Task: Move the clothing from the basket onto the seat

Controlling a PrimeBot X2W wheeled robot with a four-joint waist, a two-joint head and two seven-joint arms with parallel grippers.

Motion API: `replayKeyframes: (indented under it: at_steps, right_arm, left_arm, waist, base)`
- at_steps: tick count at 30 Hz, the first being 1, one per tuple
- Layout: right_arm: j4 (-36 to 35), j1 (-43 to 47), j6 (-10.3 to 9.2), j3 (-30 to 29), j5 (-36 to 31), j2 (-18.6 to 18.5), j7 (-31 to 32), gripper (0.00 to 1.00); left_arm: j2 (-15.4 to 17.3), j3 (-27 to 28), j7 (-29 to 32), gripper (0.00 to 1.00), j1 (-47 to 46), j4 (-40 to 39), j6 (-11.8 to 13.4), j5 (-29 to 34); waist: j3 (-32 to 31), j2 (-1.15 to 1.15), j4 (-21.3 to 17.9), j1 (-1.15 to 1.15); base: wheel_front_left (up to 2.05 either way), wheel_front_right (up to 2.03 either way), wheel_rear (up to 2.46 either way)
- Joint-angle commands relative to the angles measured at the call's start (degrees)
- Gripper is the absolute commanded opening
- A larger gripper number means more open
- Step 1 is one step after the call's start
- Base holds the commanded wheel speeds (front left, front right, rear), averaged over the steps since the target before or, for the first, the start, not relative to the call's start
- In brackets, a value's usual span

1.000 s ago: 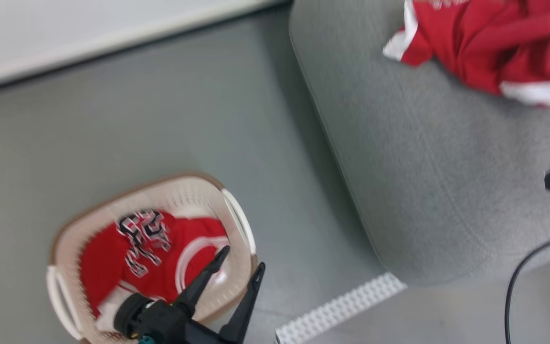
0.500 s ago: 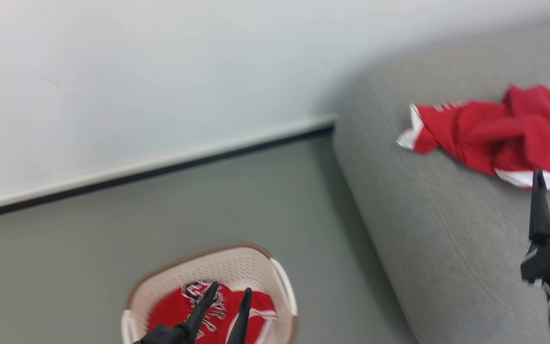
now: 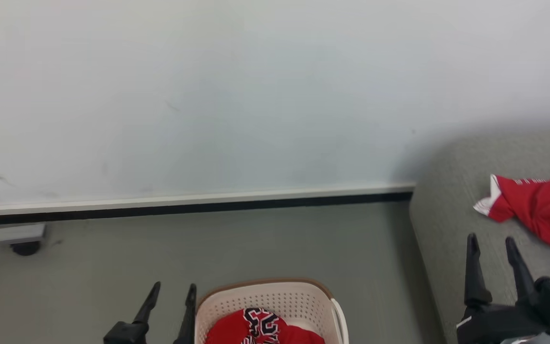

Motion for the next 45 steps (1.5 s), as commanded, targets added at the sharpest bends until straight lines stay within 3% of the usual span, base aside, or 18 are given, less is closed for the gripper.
replayKeyframes:
  at_steps: [1, 9, 18, 37, 45]
  right_arm:
    - [0.52, 1.03, 0.02, -0.22, -0.07, 0.28, -0.4, 1.0]
    - [3.34, 3.75, 0.02, 2.63, -1.36, 1.15, 0.03, 1.0]
    - [5.54, 6.0, 0.02, 4.63, 0.26, 1.15, 0.75, 1.0]
    - [10.44, 1.5, 0.02, 5.46, 2.75, 1.15, -3.2, 1.0]
    - [7.15, 0.5, 0.02, 7.45, 1.82, 1.15, -2.71, 1.0]
  left_arm:
    - [0.55, 0.42, -0.22, 1.0, -0.08, 0.56, -0.15, 0.12]
    - [1.35, 5.38, -0.23, 1.0, 2.17, 1.29, -1.53, -1.25]
    - [1.65, 8.5, -0.23, 1.0, 4.15, 2.24, -4.11, -3.78]
    - [-0.08, 8.8, -0.24, 1.0, 3.89, 2.2, -4.2, -0.83]
    - [-0.17, 5.48, 5.16, 1.0, -1.23, 8.64, -7.33, -1.12]
  waist:
    - [-3.62, 0.01, 3.76, 0.01]
    - [-4.68, 0.01, 4.72, 0.01]
    - [-4.5, 0.01, 3.14, 0.01]
    - [-3.4, 0.01, 1.47, 0.01]
    - [2.37, 0.01, -0.75, 0.01]
  base:
    - [0.0, 0.0, 0.0]
    - [0.0, 0.0, 0.0]
    - [0.0, 0.0, 0.0]
    - [0.0, 0.0, 0.0]
    - [0.0, 0.0, 0.0]
